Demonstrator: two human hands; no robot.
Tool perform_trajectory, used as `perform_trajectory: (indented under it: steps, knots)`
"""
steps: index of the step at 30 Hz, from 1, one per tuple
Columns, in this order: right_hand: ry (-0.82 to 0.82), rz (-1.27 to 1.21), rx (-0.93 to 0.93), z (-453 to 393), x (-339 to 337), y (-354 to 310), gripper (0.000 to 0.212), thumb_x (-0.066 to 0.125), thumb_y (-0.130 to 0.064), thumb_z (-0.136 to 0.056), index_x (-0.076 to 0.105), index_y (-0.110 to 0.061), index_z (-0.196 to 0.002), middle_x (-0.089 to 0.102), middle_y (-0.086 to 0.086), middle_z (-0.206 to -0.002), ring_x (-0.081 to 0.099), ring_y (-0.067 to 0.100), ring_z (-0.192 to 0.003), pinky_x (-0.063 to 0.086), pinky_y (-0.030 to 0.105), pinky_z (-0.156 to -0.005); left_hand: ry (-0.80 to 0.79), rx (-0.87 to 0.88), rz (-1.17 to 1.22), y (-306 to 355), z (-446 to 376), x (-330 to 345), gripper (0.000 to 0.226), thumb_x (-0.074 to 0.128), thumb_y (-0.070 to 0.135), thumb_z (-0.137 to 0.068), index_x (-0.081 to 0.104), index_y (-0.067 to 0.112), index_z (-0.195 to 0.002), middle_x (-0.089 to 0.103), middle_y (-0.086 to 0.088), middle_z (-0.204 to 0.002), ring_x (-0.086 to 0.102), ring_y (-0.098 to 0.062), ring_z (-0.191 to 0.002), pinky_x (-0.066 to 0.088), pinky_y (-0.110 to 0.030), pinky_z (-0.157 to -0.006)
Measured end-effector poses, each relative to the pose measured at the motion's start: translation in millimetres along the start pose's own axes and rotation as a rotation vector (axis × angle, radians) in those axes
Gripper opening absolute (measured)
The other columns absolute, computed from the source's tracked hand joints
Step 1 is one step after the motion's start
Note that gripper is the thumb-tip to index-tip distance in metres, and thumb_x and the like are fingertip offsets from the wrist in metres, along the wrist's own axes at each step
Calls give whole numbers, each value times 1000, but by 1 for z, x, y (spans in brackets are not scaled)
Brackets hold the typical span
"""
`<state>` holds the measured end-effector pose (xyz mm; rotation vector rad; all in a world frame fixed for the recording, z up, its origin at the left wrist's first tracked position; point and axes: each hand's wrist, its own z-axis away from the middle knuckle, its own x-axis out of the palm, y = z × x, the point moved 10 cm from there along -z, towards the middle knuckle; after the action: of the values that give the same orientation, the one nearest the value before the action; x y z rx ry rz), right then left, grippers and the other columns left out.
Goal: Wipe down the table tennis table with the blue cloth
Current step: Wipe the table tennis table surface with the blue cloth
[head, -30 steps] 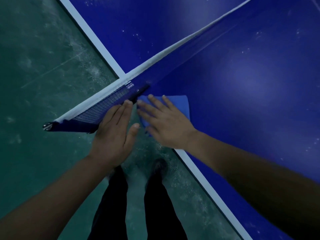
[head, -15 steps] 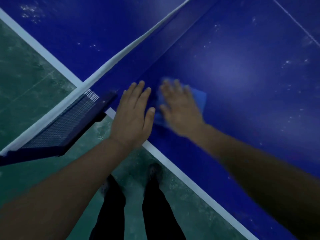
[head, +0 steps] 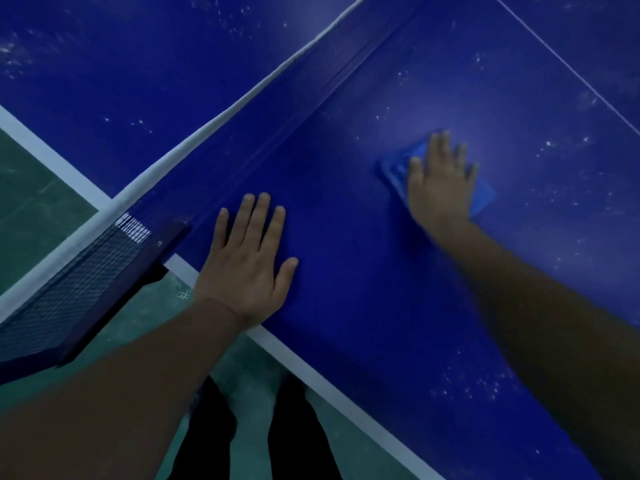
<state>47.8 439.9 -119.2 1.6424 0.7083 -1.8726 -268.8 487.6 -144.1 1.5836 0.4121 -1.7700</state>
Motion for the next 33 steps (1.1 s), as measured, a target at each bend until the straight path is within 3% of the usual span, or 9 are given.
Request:
perform_trajectory:
  steps: [2, 7, 12, 14, 18, 22, 25, 30, 33]
  knots:
    - [11, -26, 105, 3, 0, 1, 63, 20, -45, -106, 14, -14, -160, 9, 3, -168, 6, 33, -154, 7, 60, -121, 0, 2, -7, 0, -1, 1, 74, 9, 59, -101, -3, 15, -160, -9, -9, -168, -15, -23, -154, -4, -52, -124]
    - [-101, 72, -610, 88, 26, -119, 66, 16, -50, -102, 18, -20, -160, 10, 0, -168, 5, 29, -155, 3, 55, -123, 30, 15, 1, 1, -1, -3, 73, 19, 54, -102, 12, 11, -160, 5, -13, -168, -3, -27, -156, 1, -53, -124]
    - [-46, 74, -188, -5, 8, -24, 73, 7, -53, -98, 17, -16, -160, 11, 3, -168, 8, 32, -154, 9, 58, -122, 29, 25, -21, 1, -2, -1, 72, 19, 53, -103, 13, 11, -160, 5, -12, -168, -3, -27, -156, 1, -54, -123]
    - [-31, 80, -256, 13, 9, -45, 72, 8, -52, -98, 18, -14, -159, 10, 5, -168, 8, 34, -154, 9, 58, -122, 48, 32, -11, 2, -2, -3, 71, 18, 52, -103, 14, 9, -160, 5, -13, -168, -2, -27, -156, 1, -53, -123]
    - [-36, 21, -630, 72, 20, -149, 64, 21, -48, -102, 26, -16, -158, 16, 4, -167, 9, 32, -154, 7, 58, -122, 105, 35, 46, 2, -1, -9, 72, 21, 49, -103, 9, 5, -159, 4, -17, -168, 1, -29, -156, 4, -54, -123]
    - [-38, 16, -750, 34, 19, -199, 62, 20, -47, -104, 27, -17, -158, 19, 4, -166, 12, 31, -153, 7, 56, -122, 91, 25, 43, 1, -2, -8, 72, 21, 48, -103, 14, 3, -158, 6, -18, -167, 3, -31, -156, 5, -55, -123]
    - [-10, 105, -635, -52, 11, -164, 65, 12, -45, -103, 24, -14, -158, 19, 8, -166, 15, 39, -152, 14, 62, -118, 66, 41, 37, 2, -3, -7, 69, 17, 49, -104, 14, 7, -159, 6, -16, -168, 2, -30, -156, 2, -54, -123]
    - [14, -19, -105, -141, -16, -66, 62, 17, -44, -106, 14, -14, -160, 9, 6, -168, 5, 40, -153, 9, 61, -120, 28, 47, 29, 2, -3, -4, 66, 18, 49, -104, 19, 12, -159, 10, -13, -168, 3, -29, -156, 4, -56, -122]
    - [58, 34, -343, -63, -3, -142, 63, 20, -43, -103, 25, -10, -157, 20, 11, -165, 15, 42, -151, 15, 62, -118, 22, 50, 27, 2, -4, -3, 66, 22, 47, -103, 23, 12, -159, 12, -14, -167, 4, -30, -156, 5, -56, -122]
